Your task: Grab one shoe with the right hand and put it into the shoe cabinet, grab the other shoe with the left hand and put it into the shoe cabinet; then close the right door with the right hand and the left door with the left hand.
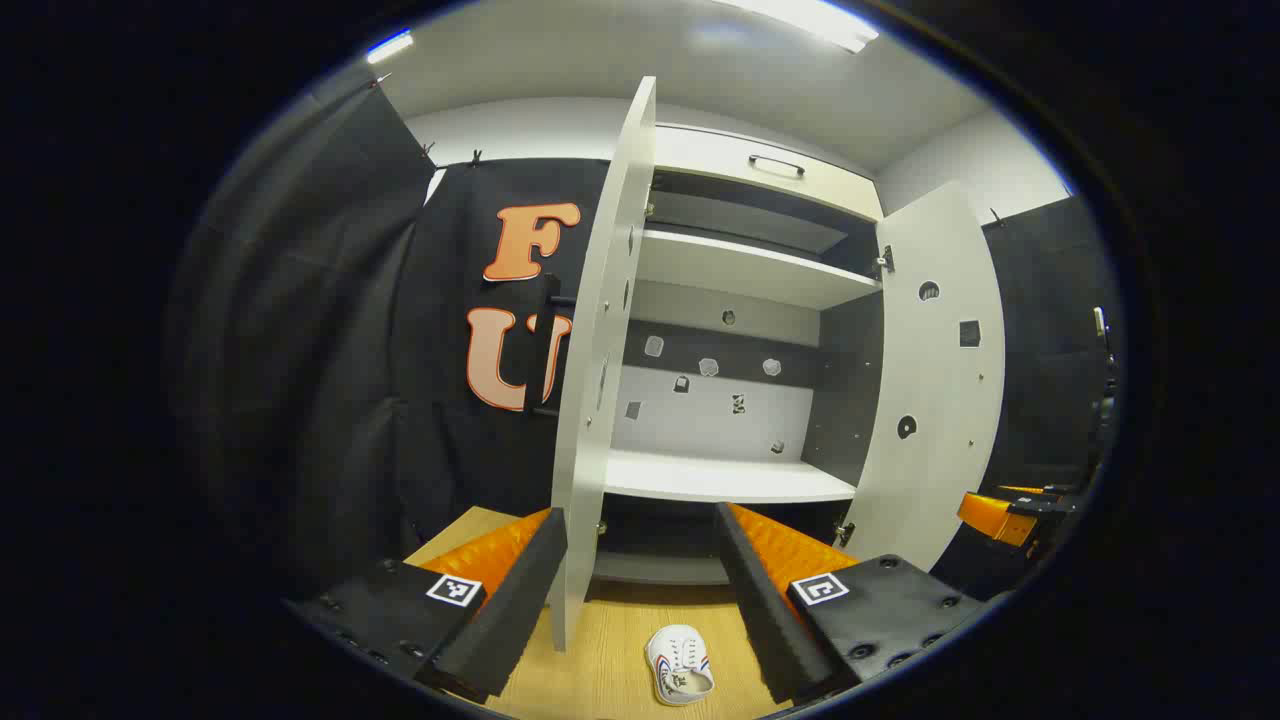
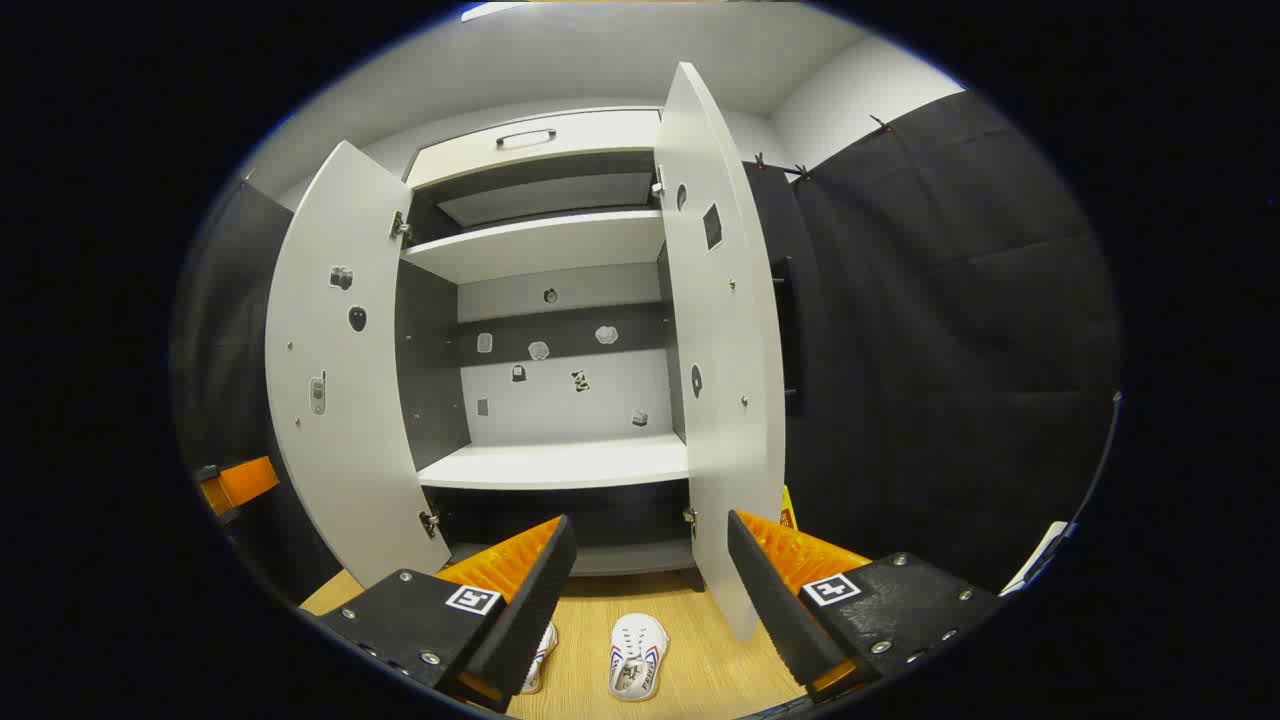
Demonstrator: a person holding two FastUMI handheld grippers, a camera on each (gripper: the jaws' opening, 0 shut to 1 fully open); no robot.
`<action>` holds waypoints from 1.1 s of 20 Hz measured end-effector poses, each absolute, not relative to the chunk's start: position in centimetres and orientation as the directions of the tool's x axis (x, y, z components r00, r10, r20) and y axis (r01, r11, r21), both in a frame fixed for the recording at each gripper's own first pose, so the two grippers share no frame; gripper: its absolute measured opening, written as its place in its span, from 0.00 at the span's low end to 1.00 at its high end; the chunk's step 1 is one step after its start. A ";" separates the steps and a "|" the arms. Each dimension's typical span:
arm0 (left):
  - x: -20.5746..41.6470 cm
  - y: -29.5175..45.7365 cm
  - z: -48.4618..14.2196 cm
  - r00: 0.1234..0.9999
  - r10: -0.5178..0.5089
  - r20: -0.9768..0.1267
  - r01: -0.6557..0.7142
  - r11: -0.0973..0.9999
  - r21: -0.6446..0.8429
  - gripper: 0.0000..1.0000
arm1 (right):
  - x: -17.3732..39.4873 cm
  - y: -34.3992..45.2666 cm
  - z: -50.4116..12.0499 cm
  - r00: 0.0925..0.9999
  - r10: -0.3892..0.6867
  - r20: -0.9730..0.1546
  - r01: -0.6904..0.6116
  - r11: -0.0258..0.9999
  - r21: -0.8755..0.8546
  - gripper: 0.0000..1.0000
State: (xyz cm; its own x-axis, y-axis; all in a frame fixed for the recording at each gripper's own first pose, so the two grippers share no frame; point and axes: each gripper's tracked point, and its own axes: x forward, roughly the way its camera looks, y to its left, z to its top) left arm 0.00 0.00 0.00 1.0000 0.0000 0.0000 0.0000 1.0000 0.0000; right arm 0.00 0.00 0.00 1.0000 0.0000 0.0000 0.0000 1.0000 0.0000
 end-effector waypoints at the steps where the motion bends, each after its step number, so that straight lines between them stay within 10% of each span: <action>1: 0.0 -0.1 -0.1 1.000 -0.001 0.000 0.001 1.000 0.002 0.97 | 0.0 -0.1 0.0 1.000 -0.003 0.001 0.003 1.000 0.001 0.94; 22: -2.4 -2.0 -0.2 1.000 -0.016 -0.011 0.017 1.000 0.023 0.99 | -0.4 -0.3 -6.2 0.992 0.001 -0.124 -0.003 1.000 -0.012 0.94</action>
